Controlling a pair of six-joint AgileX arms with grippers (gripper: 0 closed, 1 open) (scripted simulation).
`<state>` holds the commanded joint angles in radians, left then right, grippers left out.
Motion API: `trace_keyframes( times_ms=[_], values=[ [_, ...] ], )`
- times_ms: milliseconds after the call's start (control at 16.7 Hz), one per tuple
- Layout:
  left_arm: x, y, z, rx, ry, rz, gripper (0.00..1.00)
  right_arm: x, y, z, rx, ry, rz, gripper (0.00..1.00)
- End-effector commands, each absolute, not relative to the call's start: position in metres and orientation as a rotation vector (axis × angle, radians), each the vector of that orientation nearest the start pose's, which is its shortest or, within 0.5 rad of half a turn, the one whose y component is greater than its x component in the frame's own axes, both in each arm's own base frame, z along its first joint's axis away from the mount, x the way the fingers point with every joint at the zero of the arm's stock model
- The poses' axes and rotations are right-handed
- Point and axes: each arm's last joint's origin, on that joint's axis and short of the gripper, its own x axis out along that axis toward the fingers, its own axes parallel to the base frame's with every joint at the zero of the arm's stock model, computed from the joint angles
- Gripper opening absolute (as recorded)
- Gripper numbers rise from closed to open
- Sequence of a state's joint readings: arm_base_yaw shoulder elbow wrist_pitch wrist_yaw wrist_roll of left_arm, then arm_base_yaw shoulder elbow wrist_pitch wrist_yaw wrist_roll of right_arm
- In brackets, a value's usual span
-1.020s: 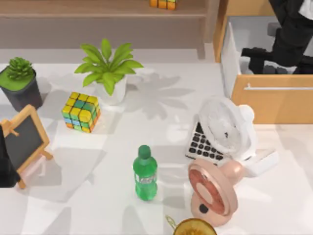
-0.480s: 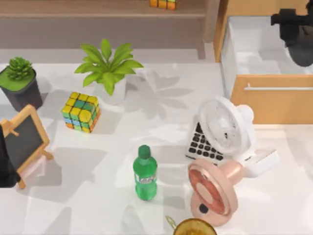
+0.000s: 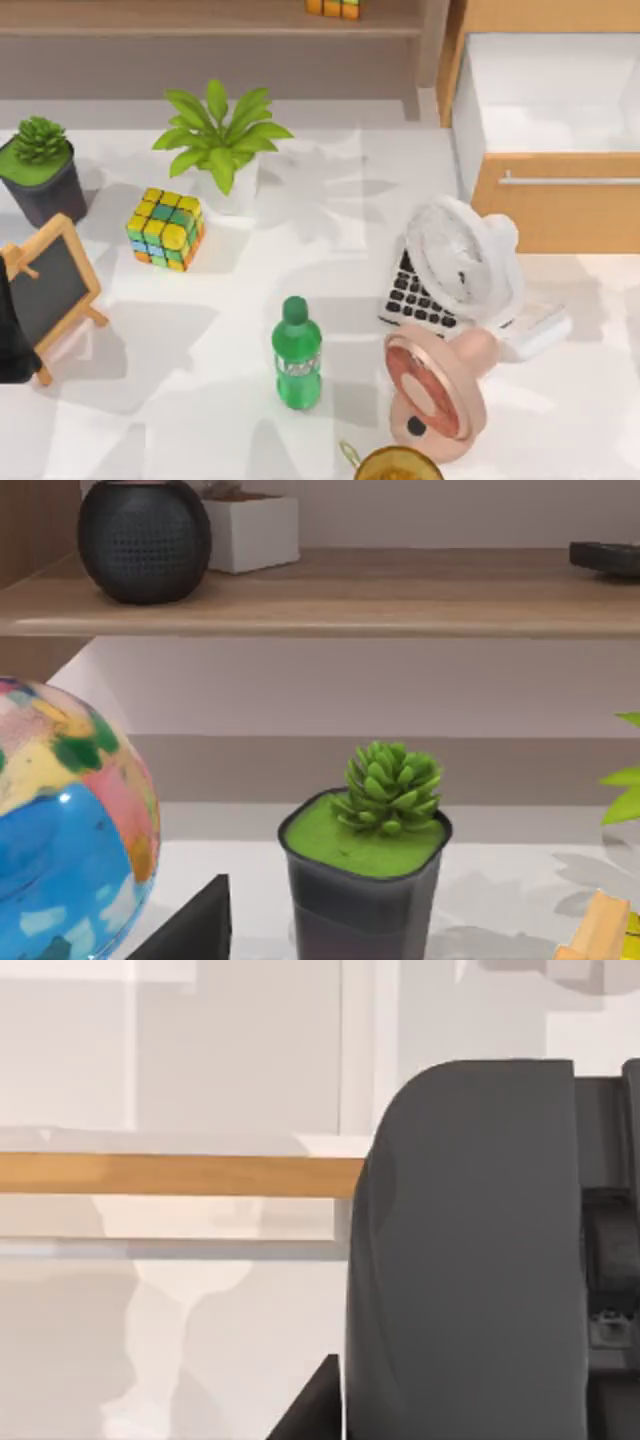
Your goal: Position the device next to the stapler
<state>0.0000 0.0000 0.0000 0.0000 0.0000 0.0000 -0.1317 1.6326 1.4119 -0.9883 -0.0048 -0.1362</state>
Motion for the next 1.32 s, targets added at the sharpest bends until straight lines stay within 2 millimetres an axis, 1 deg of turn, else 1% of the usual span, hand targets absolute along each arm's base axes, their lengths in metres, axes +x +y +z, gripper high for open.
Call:
trace_keyframes(
  times_ms=[180,300,480,660,780,900,1320],
  values=[
    [0.106,-0.001,0.16,0.0,0.0,0.0,1.0,0.278,-0.063,0.249,-0.046,1.303,-0.022,0.0],
    [0.106,-0.001,0.16,0.0,0.0,0.0,1.0,0.247,-0.073,0.227,-0.036,1.366,-0.018,0.0],
    [0.106,-0.001,0.16,0.0,0.0,0.0,1.0,0.204,-0.081,0.195,-0.011,1.442,-0.011,0.0],
    [0.106,-0.001,0.16,0.0,0.0,0.0,1.0,0.172,-0.083,0.171,0.009,1.477,-0.009,0.0],
    [0.106,-0.001,0.16,0.0,0.0,0.0,1.0,0.158,-0.083,0.16,0.014,1.48,-0.011,0.0],
    [0.106,-0.001,0.16,0.0,0.0,0.0,1.0,0.15,-0.083,0.154,0.014,1.472,-0.014,0.0],
    [0.106,-0.001,0.16,0.0,0.0,0.0,1.0,0.148,-0.082,0.152,0.013,1.47,-0.013,0.0]
  ],
)
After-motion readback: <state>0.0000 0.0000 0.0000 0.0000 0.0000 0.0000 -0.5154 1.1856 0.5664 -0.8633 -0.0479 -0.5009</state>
